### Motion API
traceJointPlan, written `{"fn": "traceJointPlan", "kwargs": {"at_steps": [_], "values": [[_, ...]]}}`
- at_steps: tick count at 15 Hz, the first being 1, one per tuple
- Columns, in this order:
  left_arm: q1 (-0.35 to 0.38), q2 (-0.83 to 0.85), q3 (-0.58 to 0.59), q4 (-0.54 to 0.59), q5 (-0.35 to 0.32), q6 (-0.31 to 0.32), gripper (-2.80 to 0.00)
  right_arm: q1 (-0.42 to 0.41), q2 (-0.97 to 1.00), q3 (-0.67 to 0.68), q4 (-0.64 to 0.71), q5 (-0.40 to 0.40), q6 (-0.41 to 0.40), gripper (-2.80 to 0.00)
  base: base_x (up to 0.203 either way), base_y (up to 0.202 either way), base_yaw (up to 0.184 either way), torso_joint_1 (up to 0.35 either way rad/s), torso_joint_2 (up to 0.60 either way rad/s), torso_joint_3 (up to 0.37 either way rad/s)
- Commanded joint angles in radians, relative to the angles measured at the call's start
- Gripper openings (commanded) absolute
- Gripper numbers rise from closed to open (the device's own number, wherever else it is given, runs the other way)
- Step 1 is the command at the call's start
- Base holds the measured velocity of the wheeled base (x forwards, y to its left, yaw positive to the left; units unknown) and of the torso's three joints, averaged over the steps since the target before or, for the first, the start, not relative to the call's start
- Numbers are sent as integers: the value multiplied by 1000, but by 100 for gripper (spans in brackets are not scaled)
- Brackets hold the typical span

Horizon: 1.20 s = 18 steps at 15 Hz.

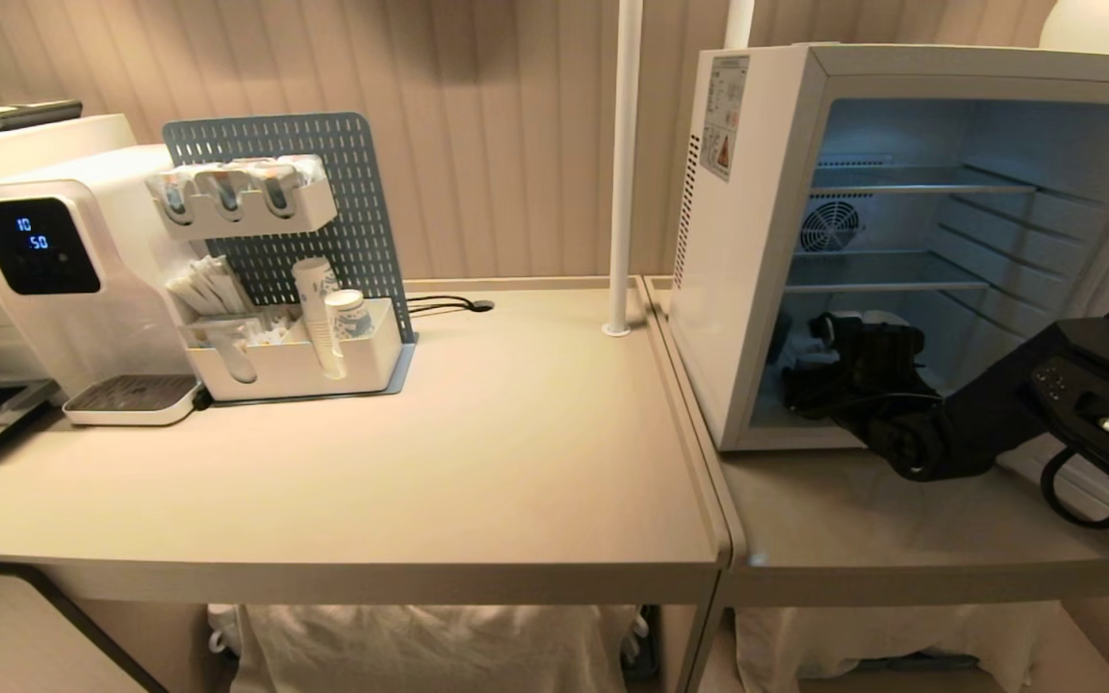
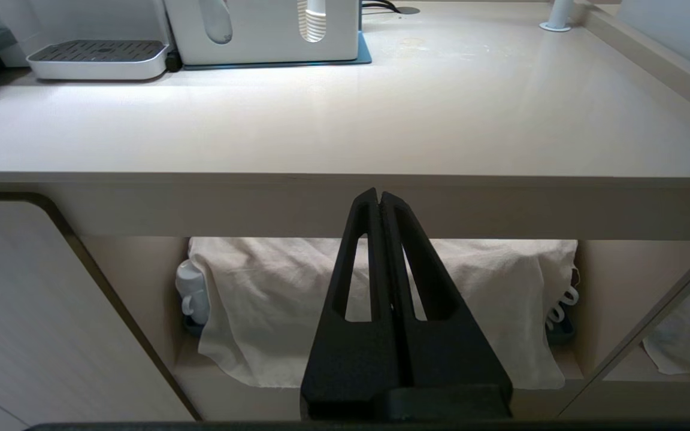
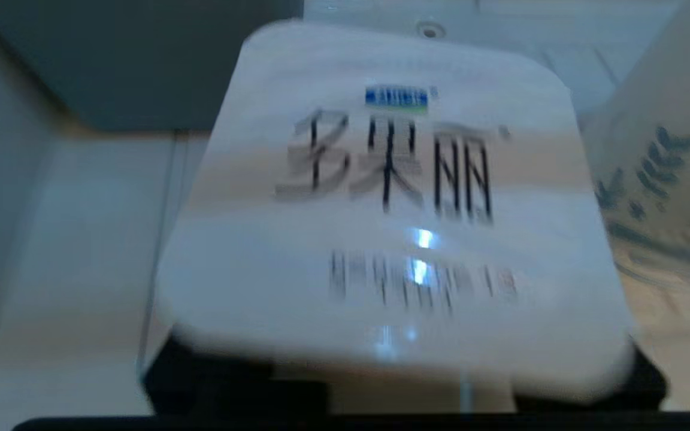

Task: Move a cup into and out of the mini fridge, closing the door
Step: Put the yoghurt in the freezer, then close the freezer door

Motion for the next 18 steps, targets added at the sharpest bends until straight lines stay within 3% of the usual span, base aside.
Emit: {"fn": "traceJointPlan", "kwargs": {"at_steps": [1,4,11,12,16,18], "values": [[0,0,0,0,0,0,-280,0,-36,45,-13,0,-1,0,0,0,0,0,0,0],[0,0,-1,0,0,0,-280,-5,-111,145,-49,7,-1,0,0,0,0,0,0,0],[0,0,-1,0,0,0,-280,-9,-433,532,-187,30,-3,0,0,0,0,0,0,0],[0,0,0,0,0,0,-280,-9,-492,584,-196,37,-2,-280,0,0,0,0,0,0],[0,0,0,0,0,0,-280,-9,-840,808,-188,95,-1,-280,0,0,0,0,0,0],[0,0,1,0,0,0,-280,-9,-1072,885,-120,114,-1,-280,0,0,0,0,0,0]]}}
